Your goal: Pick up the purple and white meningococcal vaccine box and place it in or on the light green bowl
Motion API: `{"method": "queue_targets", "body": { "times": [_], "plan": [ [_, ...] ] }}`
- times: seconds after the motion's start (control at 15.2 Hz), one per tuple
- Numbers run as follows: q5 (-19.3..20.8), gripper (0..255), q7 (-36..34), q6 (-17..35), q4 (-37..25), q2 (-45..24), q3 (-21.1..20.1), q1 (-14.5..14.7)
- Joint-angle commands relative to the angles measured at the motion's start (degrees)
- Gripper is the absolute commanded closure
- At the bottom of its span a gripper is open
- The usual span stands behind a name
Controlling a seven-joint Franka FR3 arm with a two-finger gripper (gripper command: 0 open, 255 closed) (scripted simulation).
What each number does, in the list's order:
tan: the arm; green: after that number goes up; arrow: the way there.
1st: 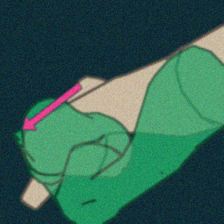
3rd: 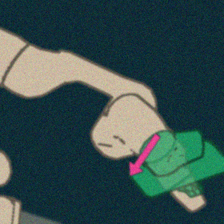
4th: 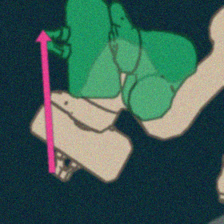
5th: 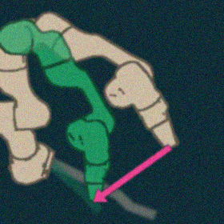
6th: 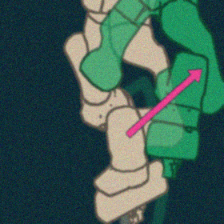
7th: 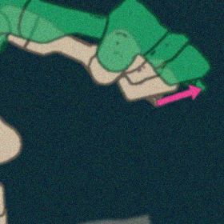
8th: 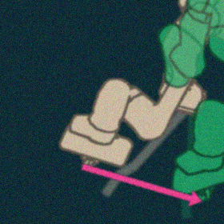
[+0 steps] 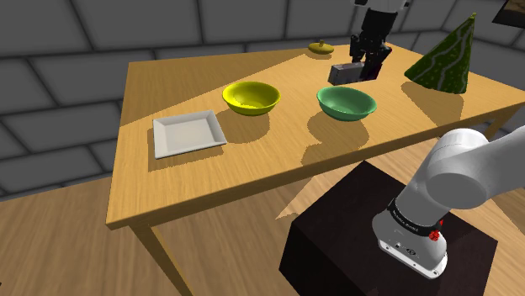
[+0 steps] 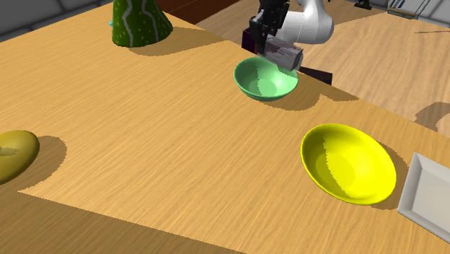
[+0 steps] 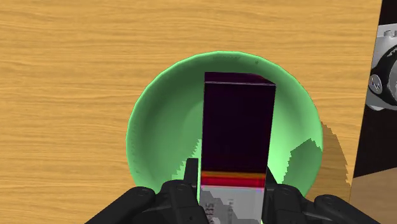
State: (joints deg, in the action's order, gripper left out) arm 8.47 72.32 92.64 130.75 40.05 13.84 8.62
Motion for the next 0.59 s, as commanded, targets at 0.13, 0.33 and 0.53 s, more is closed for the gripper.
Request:
{"method": "queue_targets", "body": {
  "times": [0.13, 0.33, 0.53],
  "plan": [
    [0.3, 255, -0.3, 2.7, 3.7, 1.0, 0.1, -0.2],
    [0.6, 255, -0.3, 4.9, 6.2, 1.3, 0.4, -0.3],
    [0.9, 255, -0.4, 7.1, 8.6, 1.5, 0.7, -0.5]
  ]
}}
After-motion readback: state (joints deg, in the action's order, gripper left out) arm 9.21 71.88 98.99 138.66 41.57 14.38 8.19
